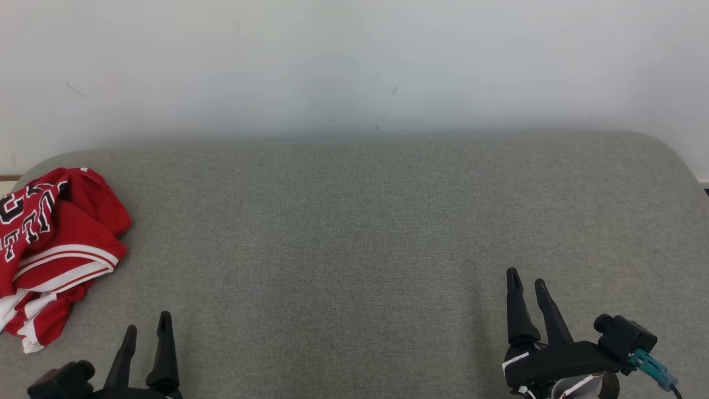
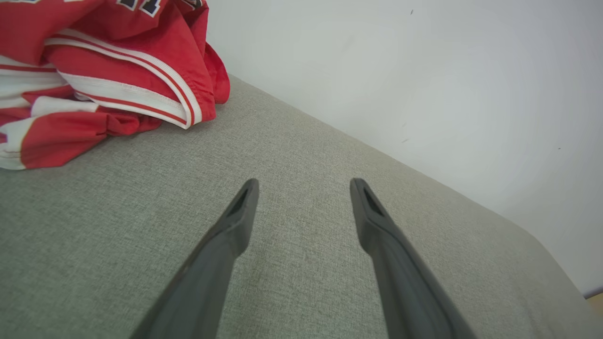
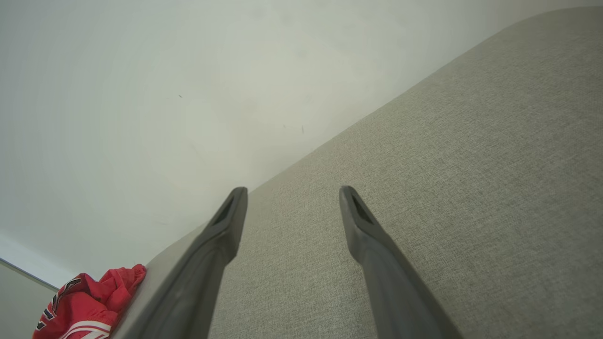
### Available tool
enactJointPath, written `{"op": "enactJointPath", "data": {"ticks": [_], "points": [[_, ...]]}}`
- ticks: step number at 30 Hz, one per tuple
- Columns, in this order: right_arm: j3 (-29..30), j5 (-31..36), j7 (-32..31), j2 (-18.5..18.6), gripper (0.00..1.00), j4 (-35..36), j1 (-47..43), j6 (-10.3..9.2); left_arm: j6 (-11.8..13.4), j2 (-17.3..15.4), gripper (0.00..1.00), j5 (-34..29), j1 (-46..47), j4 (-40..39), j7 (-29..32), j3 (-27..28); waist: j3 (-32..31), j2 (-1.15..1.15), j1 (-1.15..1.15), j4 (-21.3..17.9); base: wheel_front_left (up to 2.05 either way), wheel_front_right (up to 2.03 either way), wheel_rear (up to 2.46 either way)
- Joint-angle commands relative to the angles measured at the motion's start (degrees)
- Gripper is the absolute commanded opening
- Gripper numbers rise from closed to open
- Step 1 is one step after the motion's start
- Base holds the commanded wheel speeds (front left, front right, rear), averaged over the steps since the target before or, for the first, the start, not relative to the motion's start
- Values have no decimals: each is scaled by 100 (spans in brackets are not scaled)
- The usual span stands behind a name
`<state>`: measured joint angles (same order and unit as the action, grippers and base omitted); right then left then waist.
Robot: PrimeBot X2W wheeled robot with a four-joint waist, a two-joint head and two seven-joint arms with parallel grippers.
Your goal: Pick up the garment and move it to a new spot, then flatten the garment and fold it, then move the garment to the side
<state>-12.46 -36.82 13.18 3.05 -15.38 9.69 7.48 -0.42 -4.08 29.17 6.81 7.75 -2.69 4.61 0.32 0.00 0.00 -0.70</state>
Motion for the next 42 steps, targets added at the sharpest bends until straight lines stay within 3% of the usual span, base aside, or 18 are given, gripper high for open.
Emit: {"op": "enactJointPath", "data": {"ticks": [1, 22, 42], "points": [[20, 266, 41, -7, 100, 34, -28, 2, 26, -92, 100, -211, -48, -77, -95, -90, -8, 0, 0, -3, 0, 0, 0], [304, 2021, -168, -16, 100, 195, -189, 2, 419, -347, 100, -1395, -198, -74, -579, -664, -91, 0, 0, -72, 0, 0, 0], [583, 2910, -400, -19, 100, 465, -401, 1, 589, -382, 100, -2075, -301, -164, -982, -1015, -130, 0, 0, -147, 0, 0, 0]]}}
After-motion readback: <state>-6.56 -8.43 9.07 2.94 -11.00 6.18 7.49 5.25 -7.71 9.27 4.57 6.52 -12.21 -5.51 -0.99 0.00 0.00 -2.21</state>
